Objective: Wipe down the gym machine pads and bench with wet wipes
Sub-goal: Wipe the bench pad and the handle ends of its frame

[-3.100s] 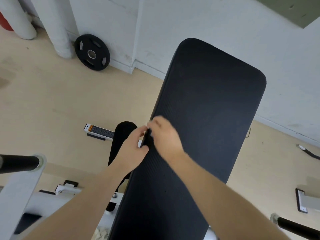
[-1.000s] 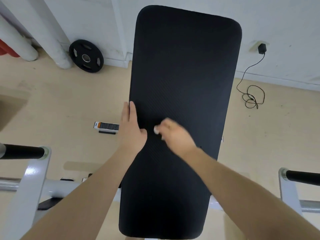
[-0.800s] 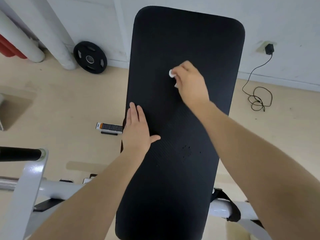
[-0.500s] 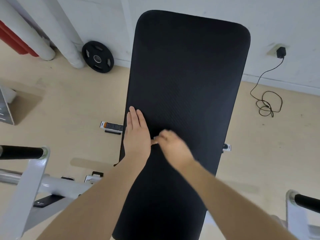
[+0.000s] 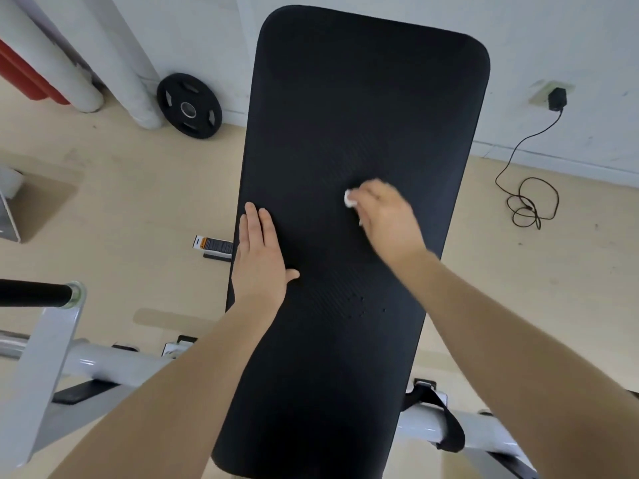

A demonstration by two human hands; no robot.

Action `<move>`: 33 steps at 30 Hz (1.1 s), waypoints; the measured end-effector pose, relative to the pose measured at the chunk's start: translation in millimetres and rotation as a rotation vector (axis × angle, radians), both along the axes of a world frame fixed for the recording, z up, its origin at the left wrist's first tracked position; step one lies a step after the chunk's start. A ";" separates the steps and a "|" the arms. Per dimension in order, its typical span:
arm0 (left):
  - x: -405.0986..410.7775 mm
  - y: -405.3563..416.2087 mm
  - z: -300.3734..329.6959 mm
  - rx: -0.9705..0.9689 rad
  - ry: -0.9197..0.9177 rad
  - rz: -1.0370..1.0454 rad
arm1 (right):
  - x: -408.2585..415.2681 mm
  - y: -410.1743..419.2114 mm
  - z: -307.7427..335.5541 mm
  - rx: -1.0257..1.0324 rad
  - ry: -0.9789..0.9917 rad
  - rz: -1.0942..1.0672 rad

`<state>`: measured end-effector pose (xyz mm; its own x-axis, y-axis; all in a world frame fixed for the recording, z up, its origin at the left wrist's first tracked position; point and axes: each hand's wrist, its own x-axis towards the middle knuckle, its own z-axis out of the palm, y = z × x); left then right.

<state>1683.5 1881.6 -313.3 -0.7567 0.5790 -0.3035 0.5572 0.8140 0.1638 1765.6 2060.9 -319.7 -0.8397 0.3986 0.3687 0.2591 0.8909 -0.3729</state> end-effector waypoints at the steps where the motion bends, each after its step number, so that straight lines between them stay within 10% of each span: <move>1: 0.4 -0.4 1.3 -0.007 0.011 -0.011 | 16.8 -16.9 -9.0 -0.012 -0.025 0.040; 7: 15.7 4.3 11.5 0.054 0.061 -0.069 | 83.5 -76.0 -34.5 -0.032 -0.279 0.266; 17: 35.3 19.1 -1.8 -0.024 0.071 -0.259 | 4.2 58.2 33.0 -0.038 -0.085 -0.255; 28: 49.2 32.6 7.9 -0.073 0.021 -0.179 | 90.5 -30.7 -22.4 -0.044 -0.308 0.177; 33: 66.4 46.7 6.1 -0.008 0.071 -0.277 | 55.7 56.0 40.0 -0.172 -0.058 -0.258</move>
<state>1749.9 1928.3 -307.2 -0.5894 0.7647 -0.2604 0.7686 0.6301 0.1106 1821.2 2116.9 -279.7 -0.7204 0.6537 0.2317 0.4939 0.7181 -0.4904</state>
